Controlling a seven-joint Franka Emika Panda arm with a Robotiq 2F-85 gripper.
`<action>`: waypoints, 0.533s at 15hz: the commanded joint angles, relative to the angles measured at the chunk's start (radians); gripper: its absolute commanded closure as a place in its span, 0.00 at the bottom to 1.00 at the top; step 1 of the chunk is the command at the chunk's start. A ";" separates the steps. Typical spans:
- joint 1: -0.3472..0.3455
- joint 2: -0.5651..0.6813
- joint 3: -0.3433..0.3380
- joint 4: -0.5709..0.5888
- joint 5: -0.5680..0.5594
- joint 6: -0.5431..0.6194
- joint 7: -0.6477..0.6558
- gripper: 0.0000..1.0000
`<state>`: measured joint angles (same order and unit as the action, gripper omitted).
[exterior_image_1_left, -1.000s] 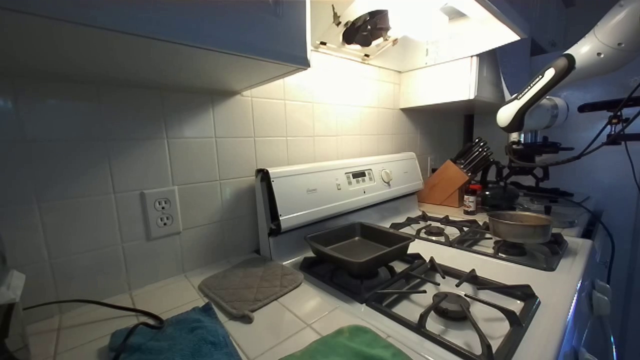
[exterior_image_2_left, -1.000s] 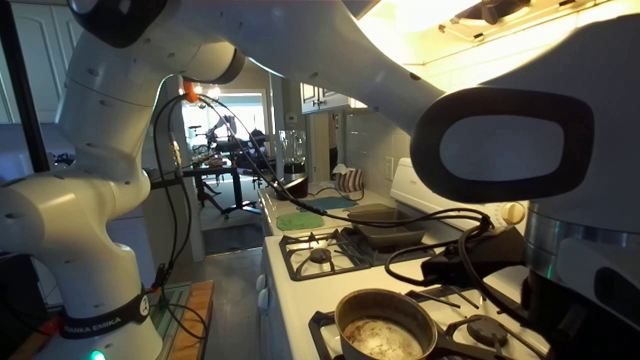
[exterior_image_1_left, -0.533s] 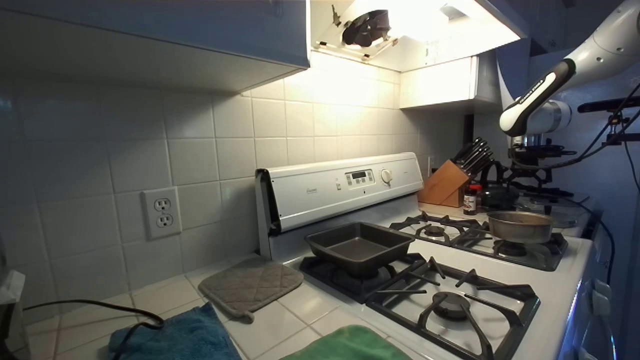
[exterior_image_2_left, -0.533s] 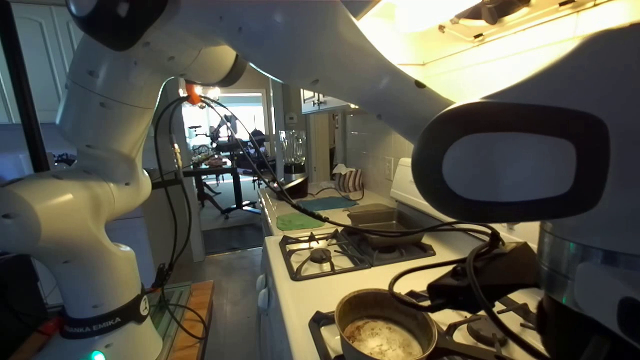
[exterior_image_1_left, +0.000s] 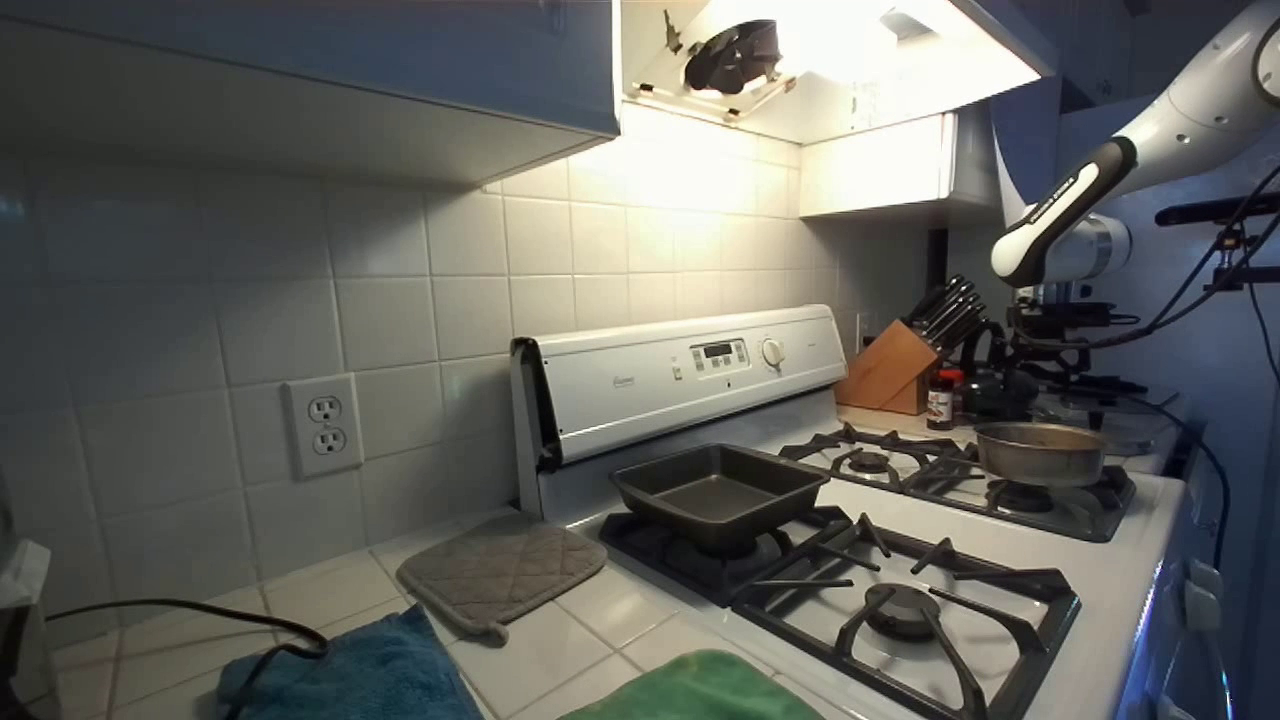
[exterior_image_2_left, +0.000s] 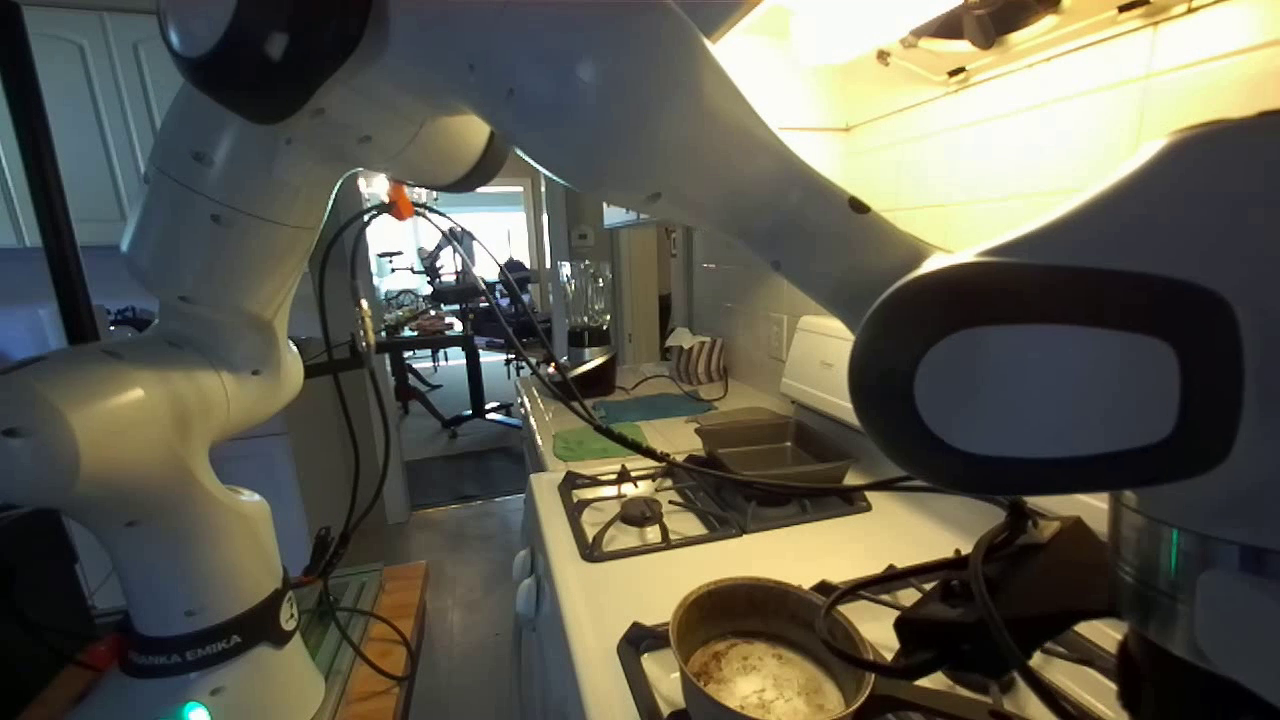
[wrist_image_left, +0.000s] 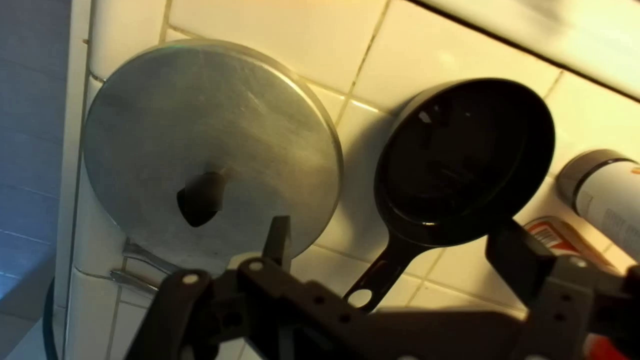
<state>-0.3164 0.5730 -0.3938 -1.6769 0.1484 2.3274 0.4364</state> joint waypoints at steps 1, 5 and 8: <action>-0.028 0.064 0.022 0.080 -0.011 0.005 -0.008 0.00; -0.044 0.114 0.027 0.140 -0.004 -0.002 -0.009 0.00; -0.061 0.143 0.034 0.183 0.008 -0.003 -0.006 0.00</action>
<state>-0.3417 0.6689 -0.3835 -1.5664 0.1485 2.3275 0.4364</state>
